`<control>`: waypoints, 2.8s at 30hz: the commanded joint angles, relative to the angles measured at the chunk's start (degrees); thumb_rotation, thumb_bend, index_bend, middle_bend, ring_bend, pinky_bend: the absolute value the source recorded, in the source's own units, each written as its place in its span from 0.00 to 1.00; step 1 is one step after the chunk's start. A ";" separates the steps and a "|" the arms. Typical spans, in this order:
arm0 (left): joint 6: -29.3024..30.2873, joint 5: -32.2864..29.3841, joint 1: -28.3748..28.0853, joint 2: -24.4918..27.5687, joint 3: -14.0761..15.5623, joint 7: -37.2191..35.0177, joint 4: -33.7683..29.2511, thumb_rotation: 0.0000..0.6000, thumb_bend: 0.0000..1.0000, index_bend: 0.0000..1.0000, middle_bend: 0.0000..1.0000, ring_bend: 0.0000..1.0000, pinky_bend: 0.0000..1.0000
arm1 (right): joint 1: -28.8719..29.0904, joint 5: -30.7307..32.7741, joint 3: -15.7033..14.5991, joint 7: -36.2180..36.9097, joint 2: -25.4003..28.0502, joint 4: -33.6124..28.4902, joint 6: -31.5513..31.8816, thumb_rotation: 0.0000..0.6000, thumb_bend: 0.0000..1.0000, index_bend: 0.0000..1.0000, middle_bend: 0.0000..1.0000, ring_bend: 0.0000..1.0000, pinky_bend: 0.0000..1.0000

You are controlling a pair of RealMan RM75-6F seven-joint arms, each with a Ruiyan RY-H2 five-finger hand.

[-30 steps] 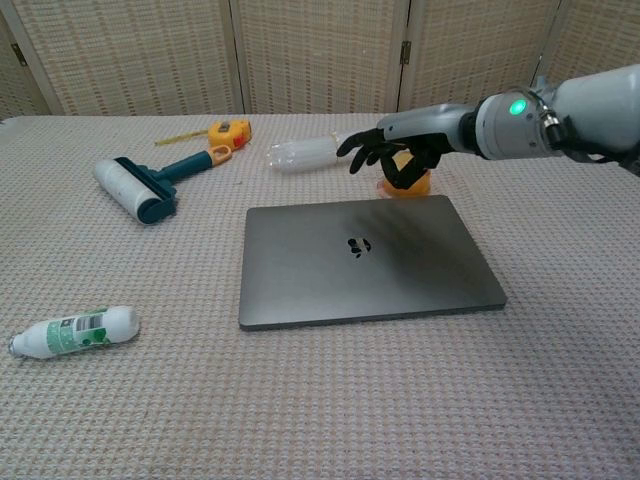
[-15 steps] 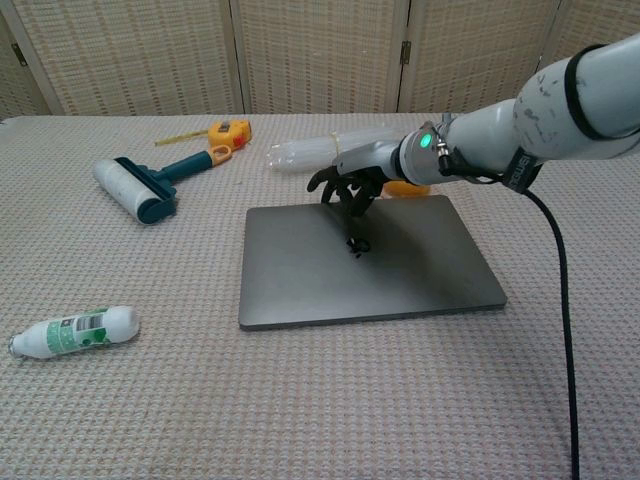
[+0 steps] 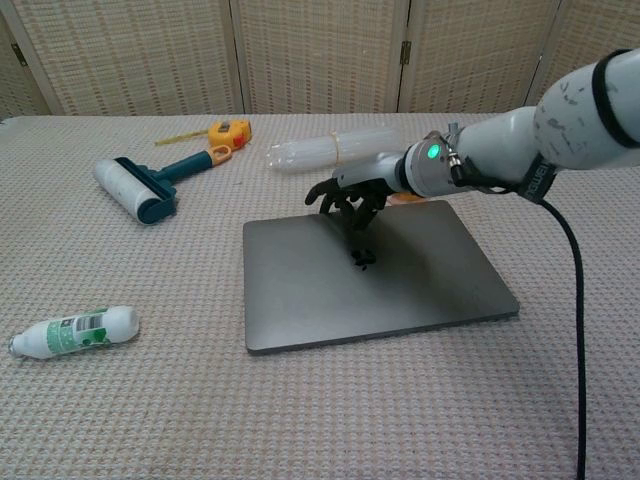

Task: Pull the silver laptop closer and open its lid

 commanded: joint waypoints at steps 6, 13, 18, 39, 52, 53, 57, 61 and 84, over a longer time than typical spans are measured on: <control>-0.42 0.13 -0.19 -0.14 0.19 -0.02 -0.04 1.00 0.32 0.12 0.10 0.10 0.00 | -3.54 -2.12 -3.60 -1.93 7.02 -12.51 5.04 1.00 0.96 0.00 0.16 0.07 0.00; -0.33 0.68 -0.21 -0.35 0.45 -0.26 0.05 1.00 0.32 0.12 0.10 0.10 0.00 | -5.08 -0.13 -5.68 -4.52 10.13 -16.54 9.90 1.00 0.96 0.00 0.15 0.08 0.00; 0.11 0.96 0.00 -0.31 0.57 -0.53 0.04 1.00 0.32 0.12 0.10 0.10 0.00 | -5.54 2.85 -6.75 -5.89 10.98 -15.89 11.20 1.00 0.96 0.00 0.15 0.08 0.00; 0.48 1.52 0.20 -0.56 0.86 -0.63 0.17 1.00 0.32 0.12 0.10 0.10 0.00 | -10.62 -1.25 -9.47 -7.12 15.59 -24.19 14.28 1.00 0.96 0.00 0.15 0.08 0.00; 1.45 2.84 0.37 -0.34 1.07 -1.00 -0.17 1.00 0.32 0.12 0.10 0.10 0.00 | -19.93 -18.64 -10.39 -6.63 18.01 -32.77 31.23 1.00 0.64 0.00 0.02 0.08 0.00; 1.48 2.97 0.37 -0.26 1.11 -1.00 -0.33 1.00 0.32 0.12 0.10 0.10 0.00 | -21.12 -21.42 -11.16 -6.60 17.87 -33.36 33.30 1.00 0.56 0.00 0.01 0.07 0.00; 1.71 3.42 0.33 -0.11 1.14 -1.00 -0.68 1.00 0.32 0.12 0.10 0.10 0.00 | -24.66 -29.03 -13.78 -6.79 16.79 -33.50 39.07 1.00 0.33 0.00 0.00 0.03 0.00; 1.74 3.87 0.20 0.01 1.19 -0.83 -1.10 1.00 0.32 0.12 0.10 0.10 0.00 | -27.03 -34.32 -15.96 -7.40 15.55 -33.00 42.25 1.00 0.26 0.00 0.00 0.00 0.00; 1.51 4.23 0.38 -0.26 1.78 -1.87 -0.90 1.00 0.32 0.11 0.10 0.10 0.00 | -28.98 -42.48 -17.21 -9.46 8.45 -27.05 39.90 1.00 0.26 0.00 0.00 0.00 0.00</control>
